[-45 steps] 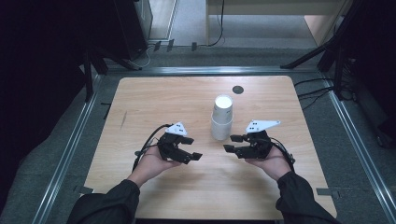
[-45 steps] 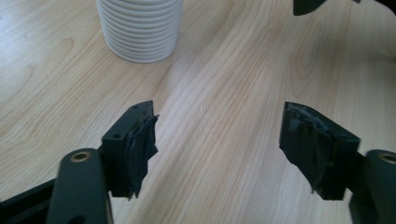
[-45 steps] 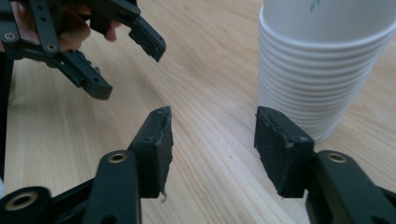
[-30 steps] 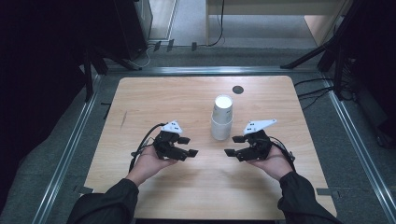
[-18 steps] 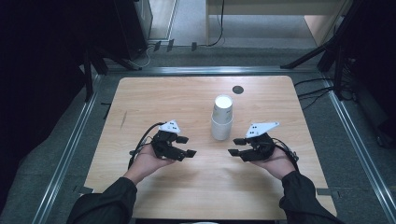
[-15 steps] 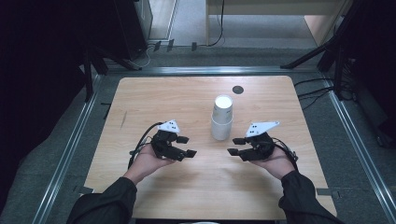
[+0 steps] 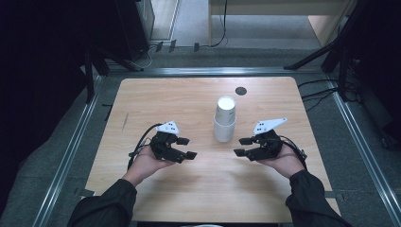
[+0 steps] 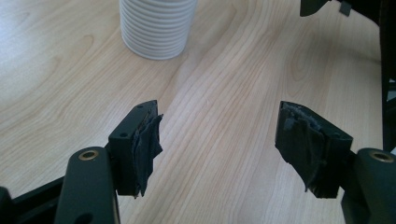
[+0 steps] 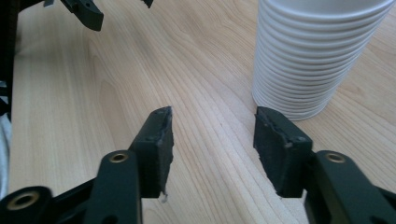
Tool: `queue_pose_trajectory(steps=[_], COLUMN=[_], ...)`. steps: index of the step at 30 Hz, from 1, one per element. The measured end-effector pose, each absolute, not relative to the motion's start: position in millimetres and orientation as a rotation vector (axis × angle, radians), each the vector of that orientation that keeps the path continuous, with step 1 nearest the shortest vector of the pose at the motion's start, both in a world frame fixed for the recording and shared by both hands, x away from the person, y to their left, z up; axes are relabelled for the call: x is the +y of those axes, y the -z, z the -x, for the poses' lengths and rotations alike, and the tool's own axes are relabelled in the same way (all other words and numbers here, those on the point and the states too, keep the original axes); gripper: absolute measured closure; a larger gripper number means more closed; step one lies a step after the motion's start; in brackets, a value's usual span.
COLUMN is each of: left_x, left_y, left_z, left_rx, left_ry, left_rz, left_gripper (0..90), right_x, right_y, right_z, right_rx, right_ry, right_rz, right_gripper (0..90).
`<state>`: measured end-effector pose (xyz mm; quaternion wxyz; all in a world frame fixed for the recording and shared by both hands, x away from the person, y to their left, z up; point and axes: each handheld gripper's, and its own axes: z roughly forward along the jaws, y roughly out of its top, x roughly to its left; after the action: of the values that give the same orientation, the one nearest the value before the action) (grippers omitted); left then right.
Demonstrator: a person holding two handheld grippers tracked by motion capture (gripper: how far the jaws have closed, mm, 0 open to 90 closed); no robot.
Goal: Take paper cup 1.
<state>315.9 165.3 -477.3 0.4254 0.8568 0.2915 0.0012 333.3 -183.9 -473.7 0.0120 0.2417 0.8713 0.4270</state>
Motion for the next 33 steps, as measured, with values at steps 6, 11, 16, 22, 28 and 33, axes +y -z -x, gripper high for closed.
queue_pose_trajectory(steps=[6,11,16,22,28,33], left_x=[171,169,170,170,170,168], left_y=[475,476,475,475,475,476], left_z=[-313,-314,-314,-313,-312,-311], left_rx=[0.718,0.738,0.729,0.719,0.715,0.698], left_ry=[-0.033,-0.025,-0.028,-0.032,-0.028,-0.031], left_rz=[-2.133,-2.149,-2.145,-2.140,-2.140,-2.152], left_gripper=[30.7,30.1,29.9,29.7,29.7,29.7], right_x=[-191,-189,-186,-190,-191,-191], right_y=[462,457,446,433,416,403], right_z=[-343,-355,-363,-376,-389,-398], right_rx=[2.713,2.736,2.765,2.783,2.790,2.776], right_ry=[-1.324,-1.263,-1.223,-1.218,-1.201,-1.207], right_rz=[-0.756,-0.739,-0.690,-0.594,-0.554,-0.536], right_gripper=[46.2,41.5,39.5,36.7,36.2,36.2])
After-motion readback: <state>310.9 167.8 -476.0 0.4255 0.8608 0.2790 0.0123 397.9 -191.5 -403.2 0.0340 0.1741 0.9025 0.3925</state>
